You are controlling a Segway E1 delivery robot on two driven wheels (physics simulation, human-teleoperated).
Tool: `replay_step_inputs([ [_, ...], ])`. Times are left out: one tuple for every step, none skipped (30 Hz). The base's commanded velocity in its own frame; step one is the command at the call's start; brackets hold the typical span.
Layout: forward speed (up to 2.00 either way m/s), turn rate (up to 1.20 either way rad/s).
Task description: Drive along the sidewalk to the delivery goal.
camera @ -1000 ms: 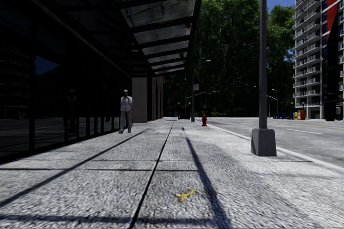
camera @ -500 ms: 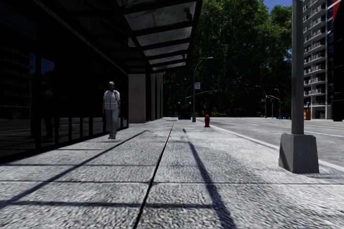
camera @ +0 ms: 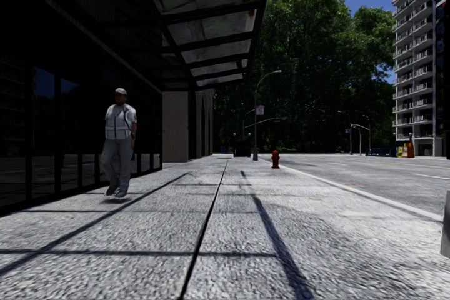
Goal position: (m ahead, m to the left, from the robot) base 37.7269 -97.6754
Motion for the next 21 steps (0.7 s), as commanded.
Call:
replay_step_inputs([
  [2.00, 0.00],
  [2.00, 0.00],
  [2.00, 0.00],
  [2.00, 0.00],
  [2.00, 0.00],
  [2.00, 0.00],
  [2.00, 0.00],
  [2.00, 0.00],
  [2.00, 0.00],
  [2.00, 0.00],
  [2.00, 0.00],
  [2.00, 0.00],
  [2.00, 0.00],
  [2.00, 0.00],
  [2.00, 0.00],
  [2.00, 0.00],
  [2.00, 0.00],
  [2.00, 0.00],
  [2.00, 0.00],
  [2.00, 0.00],
  [2.00, 0.00],
])
